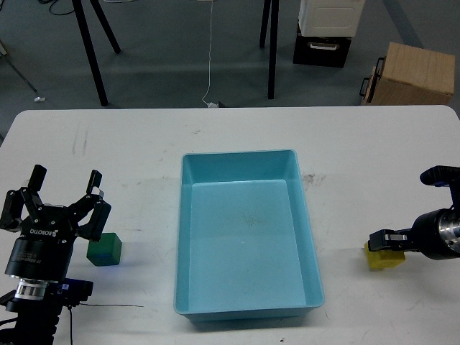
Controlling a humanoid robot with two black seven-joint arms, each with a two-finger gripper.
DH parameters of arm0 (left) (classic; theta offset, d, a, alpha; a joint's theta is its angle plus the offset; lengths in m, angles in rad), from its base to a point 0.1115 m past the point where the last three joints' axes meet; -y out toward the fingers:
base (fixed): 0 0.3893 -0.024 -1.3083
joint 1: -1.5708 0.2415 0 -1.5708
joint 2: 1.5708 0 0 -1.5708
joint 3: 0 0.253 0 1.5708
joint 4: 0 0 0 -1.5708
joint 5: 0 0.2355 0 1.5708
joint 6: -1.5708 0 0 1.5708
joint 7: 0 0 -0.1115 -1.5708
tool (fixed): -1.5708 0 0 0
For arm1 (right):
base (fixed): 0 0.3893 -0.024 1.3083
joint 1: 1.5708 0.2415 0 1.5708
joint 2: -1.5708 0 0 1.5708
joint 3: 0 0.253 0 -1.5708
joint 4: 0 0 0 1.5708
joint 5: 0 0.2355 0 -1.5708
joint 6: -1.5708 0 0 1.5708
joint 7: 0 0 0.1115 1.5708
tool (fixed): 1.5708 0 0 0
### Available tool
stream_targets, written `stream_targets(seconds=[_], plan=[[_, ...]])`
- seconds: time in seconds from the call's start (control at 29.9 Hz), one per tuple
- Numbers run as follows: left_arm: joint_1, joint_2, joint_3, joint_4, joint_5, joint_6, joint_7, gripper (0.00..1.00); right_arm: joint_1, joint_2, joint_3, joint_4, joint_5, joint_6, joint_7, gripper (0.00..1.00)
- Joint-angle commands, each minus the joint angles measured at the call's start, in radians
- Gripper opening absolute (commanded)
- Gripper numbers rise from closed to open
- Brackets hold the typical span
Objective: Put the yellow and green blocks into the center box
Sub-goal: 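Lift the yellow cube with the right gripper over the blue tray, then release the yellow cube into the tray and raise the right gripper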
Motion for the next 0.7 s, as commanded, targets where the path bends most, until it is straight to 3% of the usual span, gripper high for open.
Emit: stream_targets(seconds=[0.0, 0.2, 0.37, 0.53, 0.57, 0.63, 0.67], plan=[[0.004, 0.0, 0.0, 0.0, 0.0, 0.0, 0.0, 1.0, 0.218, 0.104, -0.021, -0.014, 0.131, 0.0, 0.0, 0.0], [0.007, 0.0, -0.002, 0.0, 0.002, 0.0, 0.0, 1.0, 0.414, 0.374, -0.174, -0.117, 0.152, 0.0, 0.0, 0.0], [0.008, 0.0, 0.0, 0.002, 0.002, 0.0, 0.0, 1.0, 0.411, 0.598, -0.23, -0.262, 0.151, 0.0, 0.0, 0.0], [0.001, 0.0, -0.002, 0.02, 0.0, 0.0, -0.002, 1.0, 0.325, 0.745, -0.274, -0.407, 0.151, 0.0, 0.0, 0.01], [-0.001, 0.0, -0.002, 0.023, 0.0, 0.0, -0.002, 1.0, 0.311, 0.762, -0.277, -0.416, 0.151, 0.0, 0.0, 0.05], [-0.001, 0.0, -0.002, 0.028, 0.0, 0.0, -0.002, 1.0, 0.296, 0.782, -0.299, -0.427, 0.149, 0.0, 0.0, 0.28], [-0.001, 0.0, -0.002, 0.029, 0.0, 0.0, -0.002, 1.0, 0.293, 0.785, -0.318, -0.428, 0.149, 0.0, 0.0, 0.33]])
